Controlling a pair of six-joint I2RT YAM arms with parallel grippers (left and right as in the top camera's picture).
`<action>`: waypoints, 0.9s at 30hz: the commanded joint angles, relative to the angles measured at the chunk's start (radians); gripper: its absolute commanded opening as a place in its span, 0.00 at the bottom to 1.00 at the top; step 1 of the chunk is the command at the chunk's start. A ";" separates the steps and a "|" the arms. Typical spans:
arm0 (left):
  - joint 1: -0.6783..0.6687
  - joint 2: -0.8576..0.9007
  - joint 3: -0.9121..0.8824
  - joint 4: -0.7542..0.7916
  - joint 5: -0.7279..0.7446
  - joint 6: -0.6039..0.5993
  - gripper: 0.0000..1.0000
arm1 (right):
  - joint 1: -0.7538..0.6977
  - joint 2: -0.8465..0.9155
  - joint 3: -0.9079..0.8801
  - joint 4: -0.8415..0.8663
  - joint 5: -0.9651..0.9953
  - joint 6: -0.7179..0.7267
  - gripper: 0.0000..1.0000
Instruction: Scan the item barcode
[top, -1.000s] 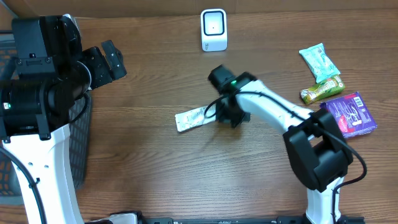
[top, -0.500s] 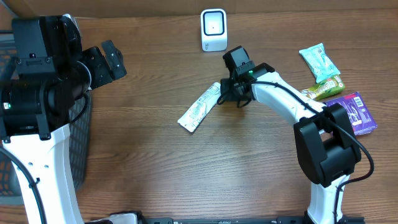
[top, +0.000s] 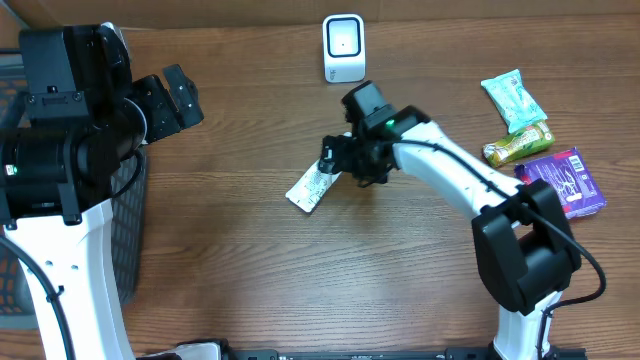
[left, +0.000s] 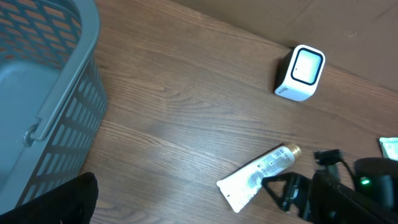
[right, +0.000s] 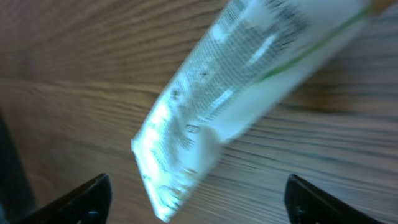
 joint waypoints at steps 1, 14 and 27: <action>0.004 0.003 0.013 0.003 -0.008 0.008 1.00 | 0.044 0.006 -0.082 0.073 0.054 0.211 0.86; 0.004 0.003 0.013 0.003 -0.008 0.008 0.99 | 0.078 0.018 -0.235 0.323 0.153 0.346 0.75; 0.004 0.003 0.013 0.003 -0.008 0.008 0.99 | 0.110 0.061 -0.258 0.375 0.157 0.374 0.27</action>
